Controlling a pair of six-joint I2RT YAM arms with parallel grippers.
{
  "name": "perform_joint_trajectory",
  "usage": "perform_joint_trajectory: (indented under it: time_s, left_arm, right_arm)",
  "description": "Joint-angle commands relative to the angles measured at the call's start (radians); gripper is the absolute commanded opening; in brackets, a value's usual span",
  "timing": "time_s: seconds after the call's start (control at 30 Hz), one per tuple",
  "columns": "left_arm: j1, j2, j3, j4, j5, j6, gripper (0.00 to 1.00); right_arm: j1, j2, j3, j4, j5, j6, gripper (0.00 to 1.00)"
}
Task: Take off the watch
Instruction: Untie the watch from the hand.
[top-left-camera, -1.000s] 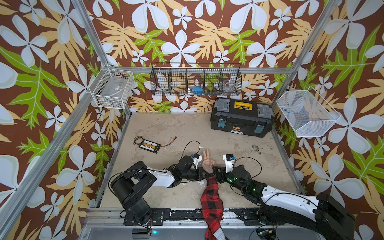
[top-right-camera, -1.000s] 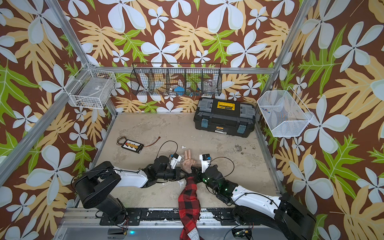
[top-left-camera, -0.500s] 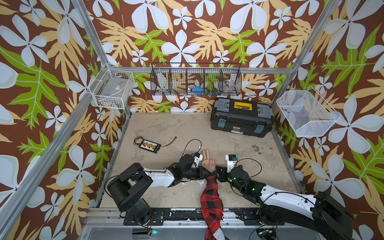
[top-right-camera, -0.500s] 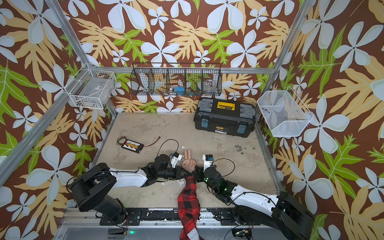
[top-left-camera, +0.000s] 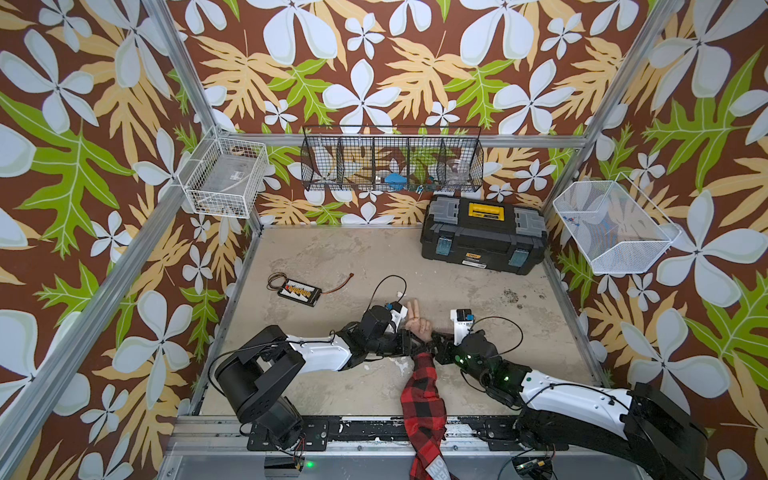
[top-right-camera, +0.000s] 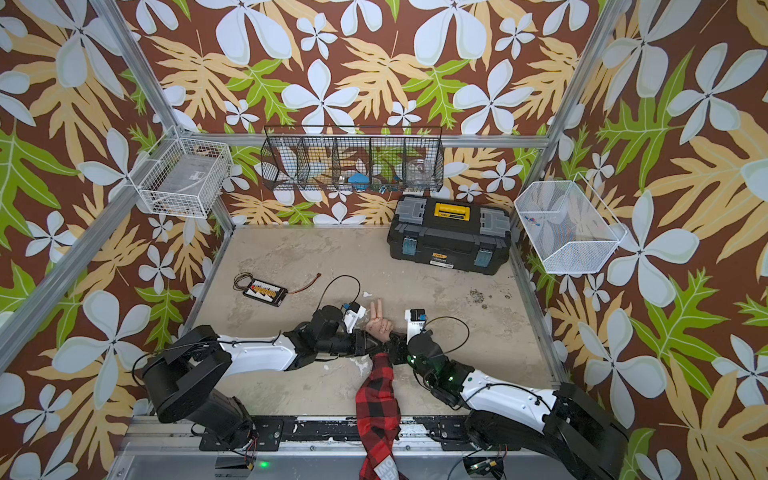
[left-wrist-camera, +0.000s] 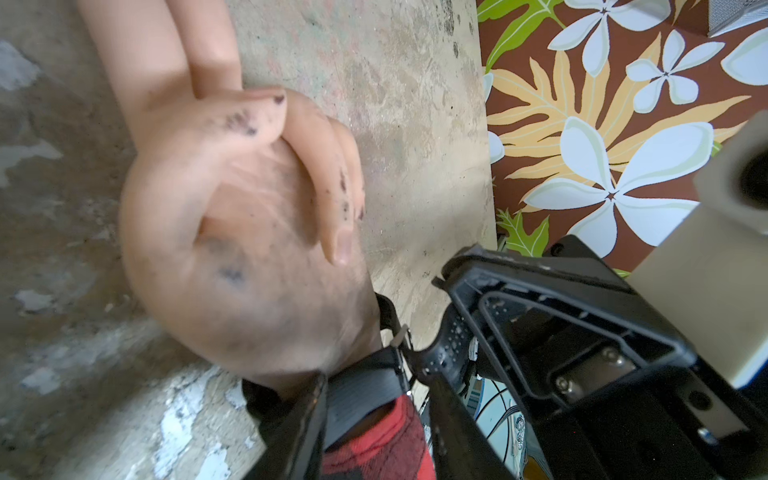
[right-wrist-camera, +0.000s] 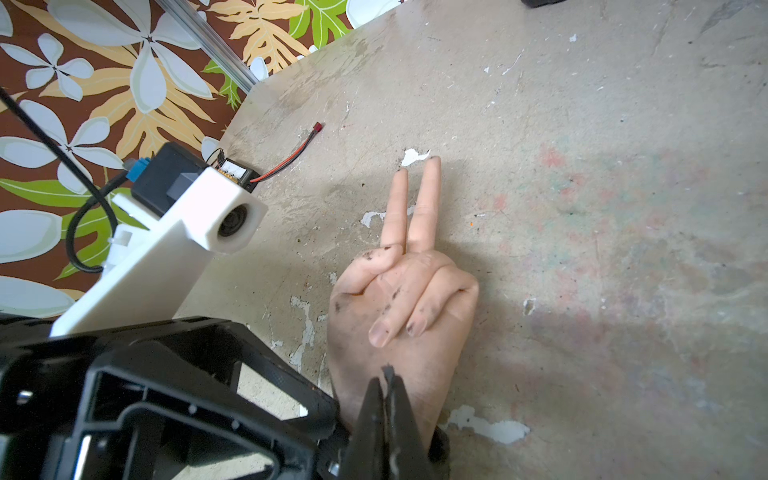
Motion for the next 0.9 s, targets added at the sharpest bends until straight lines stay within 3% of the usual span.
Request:
perform_joint_trajectory:
  time_s: [0.0, 0.37, 0.87]
  left_arm:
    - [-0.006, 0.015, 0.007, -0.080, -0.035, 0.028, 0.43]
    - [-0.026, 0.027, 0.062, -0.251, -0.133, 0.122, 0.35]
    - [-0.057, 0.060, 0.088, -0.294, -0.164, 0.147, 0.22]
  right_arm:
    - [0.001, -0.003, -0.001, -0.035, -0.020, -0.007, 0.00]
    - [0.001, -0.002, 0.001, -0.031, -0.021, -0.008, 0.00]
    - [0.001, -0.009, -0.007, -0.028, -0.020, -0.008, 0.00]
